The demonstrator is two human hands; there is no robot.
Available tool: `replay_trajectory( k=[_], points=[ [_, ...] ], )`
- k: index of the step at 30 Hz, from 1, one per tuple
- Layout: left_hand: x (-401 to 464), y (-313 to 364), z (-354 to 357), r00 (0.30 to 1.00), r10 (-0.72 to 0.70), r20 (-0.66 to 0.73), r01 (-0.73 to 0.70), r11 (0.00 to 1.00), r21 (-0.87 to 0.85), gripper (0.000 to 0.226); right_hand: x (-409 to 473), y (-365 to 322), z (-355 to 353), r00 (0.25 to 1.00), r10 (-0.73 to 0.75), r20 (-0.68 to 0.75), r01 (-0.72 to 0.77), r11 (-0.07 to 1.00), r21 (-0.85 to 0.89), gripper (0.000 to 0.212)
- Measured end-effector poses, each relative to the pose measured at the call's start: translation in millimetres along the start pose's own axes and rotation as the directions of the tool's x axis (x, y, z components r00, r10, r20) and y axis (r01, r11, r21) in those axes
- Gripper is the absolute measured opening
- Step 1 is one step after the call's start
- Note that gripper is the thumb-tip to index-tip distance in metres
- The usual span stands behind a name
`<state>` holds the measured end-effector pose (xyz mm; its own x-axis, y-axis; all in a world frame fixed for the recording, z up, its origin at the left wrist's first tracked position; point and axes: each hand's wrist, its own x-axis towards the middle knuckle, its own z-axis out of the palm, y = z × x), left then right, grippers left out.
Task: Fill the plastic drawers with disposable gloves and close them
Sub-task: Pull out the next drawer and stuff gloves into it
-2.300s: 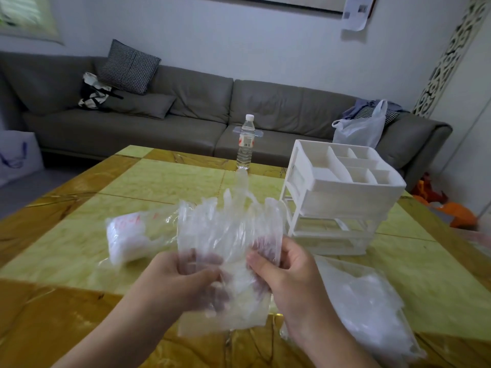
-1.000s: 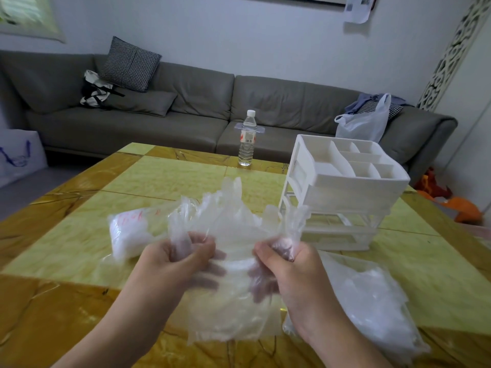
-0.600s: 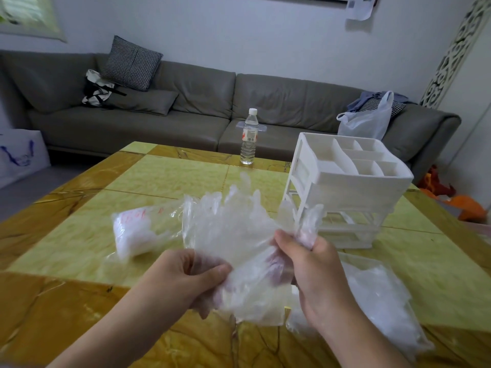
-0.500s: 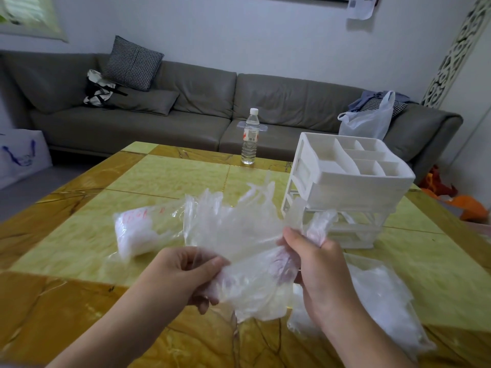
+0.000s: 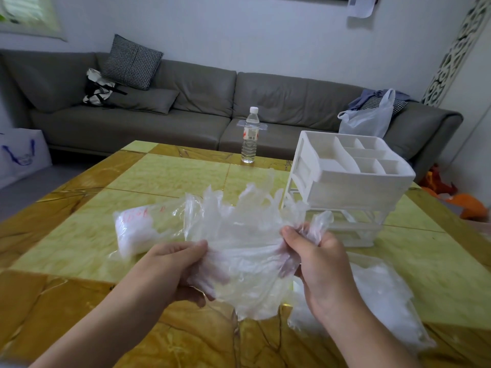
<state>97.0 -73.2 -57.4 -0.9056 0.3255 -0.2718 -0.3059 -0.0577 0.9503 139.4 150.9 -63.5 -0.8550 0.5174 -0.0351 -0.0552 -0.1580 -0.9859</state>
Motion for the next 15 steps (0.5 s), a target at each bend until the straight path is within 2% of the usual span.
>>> replay_trajectory(
  k=[3, 7, 9, 12, 14, 15],
  points=[
    [-3.7, -0.4, 2.4, 1.0, -0.002, -0.011, 0.002, 1.0, -0.022, 0.04, -0.3, 3.7, 2.4, 0.999, -0.038, -0.005, 0.038, 0.999, -0.028, 0.01],
    [-14.1, -0.4, 8.1, 0.988, 0.062, 0.144, -0.073, 0.995, 0.075, 0.016, -2.0, 6.5, 5.5, 0.997, -0.073, -0.016, 0.072, 0.995, -0.073, 0.016],
    [-10.2, -2.5, 5.0, 0.992, 0.099, 0.071, -0.104, 0.992, 0.072, 0.012, -3.8, 6.4, 8.2, 0.997, -0.075, -0.004, 0.075, 0.994, -0.085, 0.017],
    [-5.3, 2.7, -2.1, 0.992, 0.123, -0.019, -0.122, 0.991, 0.045, 0.023, -6.6, 2.5, 13.2, 0.996, -0.086, 0.014, 0.087, 0.994, -0.073, 0.009],
    [-7.6, 9.1, -3.4, 0.998, 0.055, -0.006, -0.055, 0.998, -0.014, 0.037, -6.7, 1.0, 15.8, 0.994, -0.099, 0.053, 0.105, 0.987, -0.122, 0.007],
    [-10.2, 12.4, -3.9, 1.0, -0.002, 0.004, 0.002, 0.999, -0.053, 0.037, -6.1, 0.7, 17.2, 0.991, -0.103, 0.088, 0.115, 0.981, -0.153, 0.007]
  ],
)
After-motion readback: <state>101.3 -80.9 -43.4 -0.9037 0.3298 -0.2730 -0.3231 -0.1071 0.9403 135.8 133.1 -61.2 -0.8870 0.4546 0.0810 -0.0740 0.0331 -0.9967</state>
